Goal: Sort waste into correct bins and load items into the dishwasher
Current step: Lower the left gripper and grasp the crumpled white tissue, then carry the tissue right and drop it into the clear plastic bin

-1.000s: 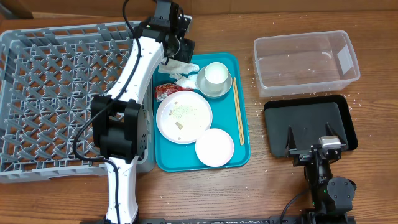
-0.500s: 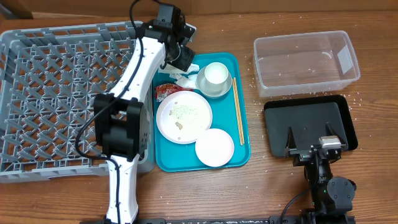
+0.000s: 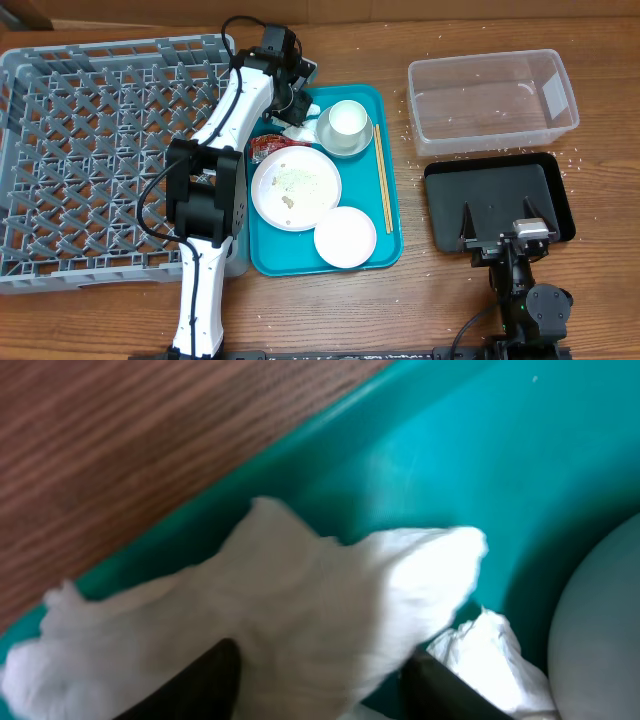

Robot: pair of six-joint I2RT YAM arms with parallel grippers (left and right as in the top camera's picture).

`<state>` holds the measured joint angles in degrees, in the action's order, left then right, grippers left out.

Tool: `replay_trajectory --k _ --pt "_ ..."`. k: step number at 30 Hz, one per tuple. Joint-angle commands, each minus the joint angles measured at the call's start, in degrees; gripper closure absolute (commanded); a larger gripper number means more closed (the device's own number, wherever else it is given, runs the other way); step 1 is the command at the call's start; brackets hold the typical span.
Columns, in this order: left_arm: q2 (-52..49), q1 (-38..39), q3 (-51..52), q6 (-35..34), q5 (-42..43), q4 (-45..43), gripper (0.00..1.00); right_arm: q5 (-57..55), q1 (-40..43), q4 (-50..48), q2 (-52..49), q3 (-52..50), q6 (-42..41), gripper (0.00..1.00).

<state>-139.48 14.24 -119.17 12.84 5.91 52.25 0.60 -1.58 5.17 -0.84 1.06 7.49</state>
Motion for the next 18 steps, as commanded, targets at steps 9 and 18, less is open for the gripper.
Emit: replay_trajectory --k 9,18 --pt "0.61 -0.02 -1.42 -1.01 -0.42 -0.72 0.96 -0.48 -0.33 -0.35 0.68 -0.59 0.04 0.0" --pt "6.27 0.04 -16.83 -6.1 0.13 0.44 0.96 -0.48 -0.33 -0.35 0.68 -0.59 0.04 0.0"
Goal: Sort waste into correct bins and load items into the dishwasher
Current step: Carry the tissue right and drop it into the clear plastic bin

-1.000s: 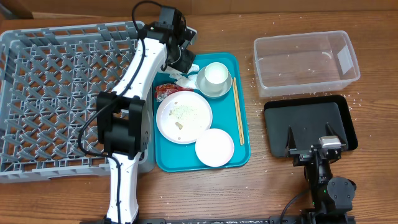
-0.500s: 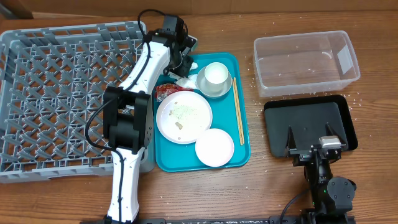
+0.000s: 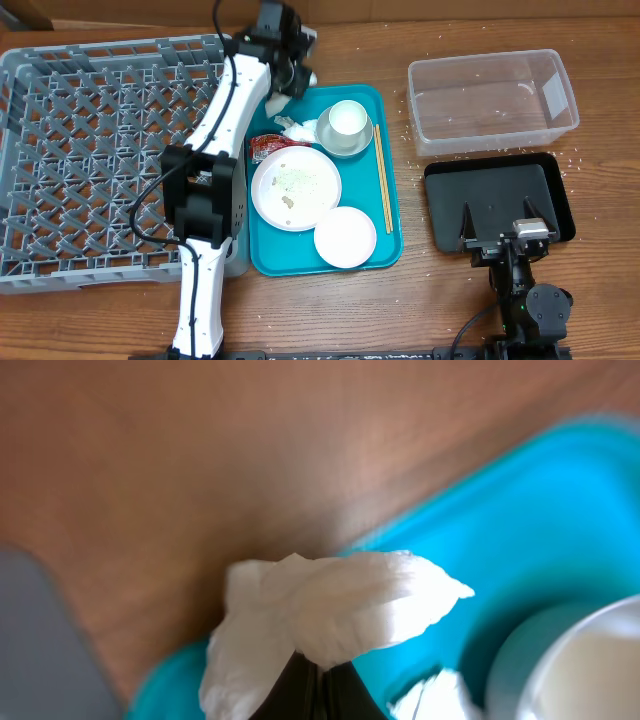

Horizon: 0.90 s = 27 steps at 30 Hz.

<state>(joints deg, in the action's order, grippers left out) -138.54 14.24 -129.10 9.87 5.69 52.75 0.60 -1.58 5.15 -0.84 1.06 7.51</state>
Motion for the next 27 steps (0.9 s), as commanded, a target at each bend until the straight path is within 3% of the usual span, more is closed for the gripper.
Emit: replay_trajectory --k 1,3,9,11,17,24,27 --pt "5.55 0.04 -8.13 -4.33 1.33 -0.24 0.96 -0.48 -0.33 -0.33 0.68 -0.59 0.02 0.0" --pt "5.6 0.09 -10.21 -6.03 6.58 -1.03 0.96 -0.48 -0.33 -0.33 0.68 -0.59 0.02 0.0" --pt "5.42 1.81 -9.81 -8.81 33.42 -9.9 0.96 -0.48 -0.33 -0.33 0.68 -0.59 0.02 0.0" --pt "5.35 3.5 -9.38 -8.79 37.62 -12.46 0.96 -0.48 -0.33 -0.33 0.68 -0.59 0.02 0.0" --pt "4.7 11.13 -9.18 -3.15 36.83 -14.84 0.96 -0.48 -0.33 -0.33 0.68 -0.59 0.02 0.0" --pt "3.02 19.82 -8.94 0.9 23.58 -19.54 0.96 -0.48 -0.33 -0.33 0.68 -0.59 0.02 0.0" --pt "1.38 21.75 -8.94 0.81 23.41 -22.14 0.96 -0.48 -0.33 -0.33 0.68 -0.59 0.02 0.0"
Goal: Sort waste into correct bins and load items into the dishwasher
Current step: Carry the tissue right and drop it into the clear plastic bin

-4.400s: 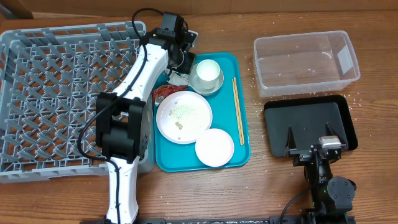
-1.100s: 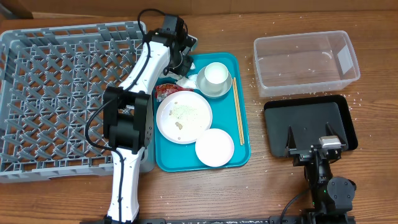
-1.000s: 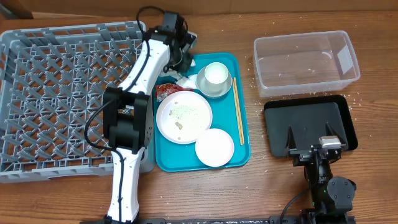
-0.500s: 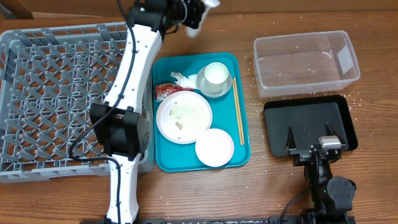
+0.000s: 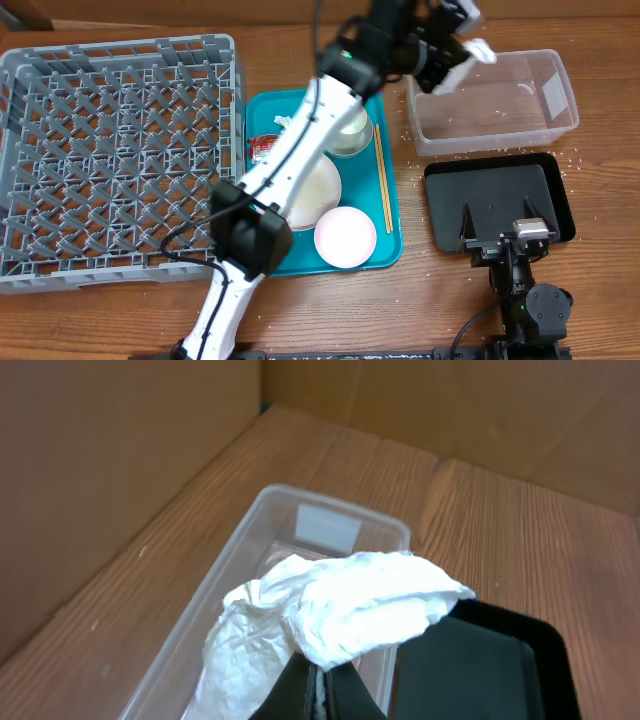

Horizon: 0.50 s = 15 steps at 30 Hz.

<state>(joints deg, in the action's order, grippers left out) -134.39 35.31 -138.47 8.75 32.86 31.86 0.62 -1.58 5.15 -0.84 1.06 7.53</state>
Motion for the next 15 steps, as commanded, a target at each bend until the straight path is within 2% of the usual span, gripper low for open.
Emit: replay_trajectory --k 1,3,6,7,8,10,12,15 --pt "-3.48 1.18 0.44 1.92 -3.65 -1.92 0.96 -0.5 -0.33 -0.33 0.68 -0.59 0.0 0.0" --pt "-5.11 1.81 0.44 1.97 -3.96 -2.8 0.89 -0.5 -0.33 -0.33 0.68 -0.59 0.0 0.0" --pt "-7.02 1.88 0.44 1.46 -4.76 -3.43 0.69 -0.5 -0.33 -0.33 0.68 -0.59 0.0 0.0" --pt "-7.54 1.84 0.44 1.31 -5.2 -3.67 0.6 -0.5 -0.33 -0.33 0.68 -0.59 0.0 0.0" --pt "-7.63 1.62 0.44 1.31 -5.27 -3.8 0.55 -0.5 -0.33 -0.33 0.68 -0.59 0.0 0.0" --pt "-7.58 1.01 0.42 0.74 -5.2 -4.13 0.53 -0.5 -0.33 -0.33 0.68 -0.59 0.0 0.0" --pt "-7.06 0.24 0.13 -1.51 -4.96 -4.66 0.44 -0.5 -0.33 -0.33 0.68 -0.59 0.0 0.0" --pt "-5.25 -1.29 -0.24 -4.07 -4.7 -4.17 0.42 -0.5 -0.33 -0.33 0.68 -0.59 0.0 0.0"
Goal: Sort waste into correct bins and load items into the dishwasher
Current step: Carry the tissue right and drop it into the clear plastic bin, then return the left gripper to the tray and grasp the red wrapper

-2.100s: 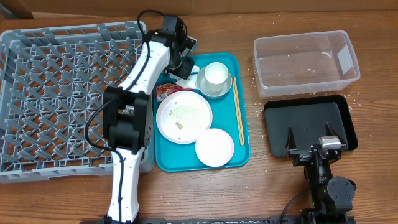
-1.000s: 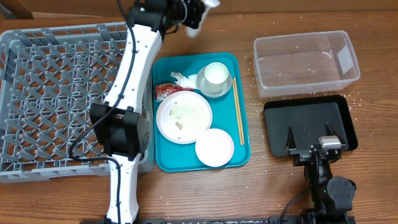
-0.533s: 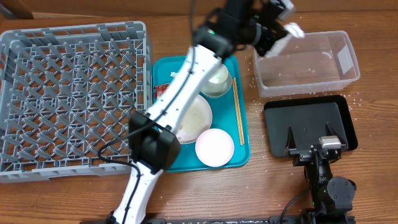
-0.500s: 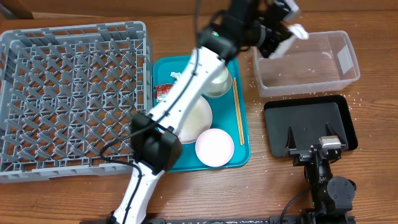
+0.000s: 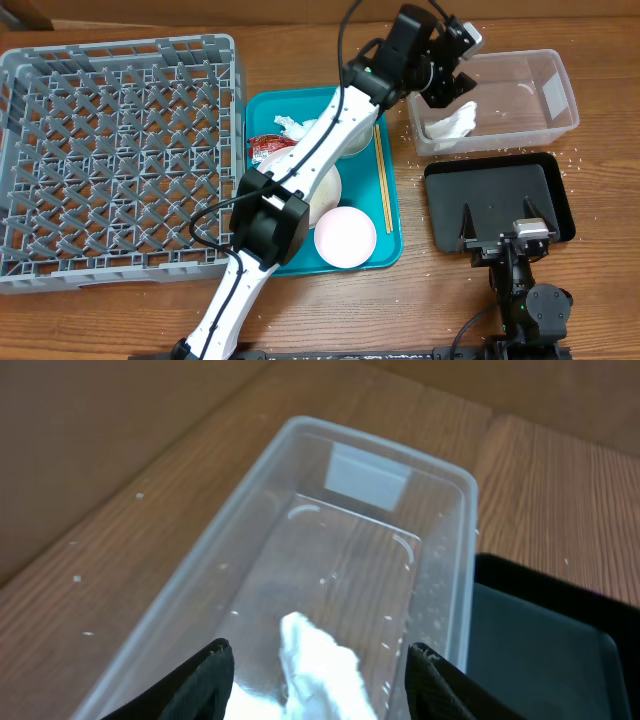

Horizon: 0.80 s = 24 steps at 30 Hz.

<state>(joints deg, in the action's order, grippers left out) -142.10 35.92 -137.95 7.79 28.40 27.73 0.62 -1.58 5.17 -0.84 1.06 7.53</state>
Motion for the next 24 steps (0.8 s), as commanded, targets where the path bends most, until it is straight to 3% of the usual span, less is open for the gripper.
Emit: replay_trajectory --k 1,4,7,16,21,24 --pt "3.87 -2.78 -0.83 -4.07 -0.24 0.9 0.38 -0.5 -0.33 -0.35 0.68 -0.59 0.0 0.0" --pt "7.39 -5.11 -0.96 -5.9 -0.22 4.66 0.33 -0.5 -0.33 -0.35 0.68 -0.59 0.0 0.0" --pt "13.92 -10.36 -0.96 -5.49 -0.57 16.35 0.18 -0.5 -0.33 -0.35 0.68 -0.59 0.0 0.0" --pt "19.06 -25.62 -0.9 7.48 -5.22 49.37 0.13 -0.5 -0.33 -0.35 0.68 -0.59 0.0 0.0" --pt "15.06 -29.16 -0.9 18.53 -7.34 59.19 0.13 -0.5 -0.33 -0.35 0.68 -0.59 0.0 0.0" --pt "11.63 -29.16 -0.9 21.79 -10.03 61.24 0.11 -0.5 -0.33 -0.35 0.68 -0.59 0.0 0.0"
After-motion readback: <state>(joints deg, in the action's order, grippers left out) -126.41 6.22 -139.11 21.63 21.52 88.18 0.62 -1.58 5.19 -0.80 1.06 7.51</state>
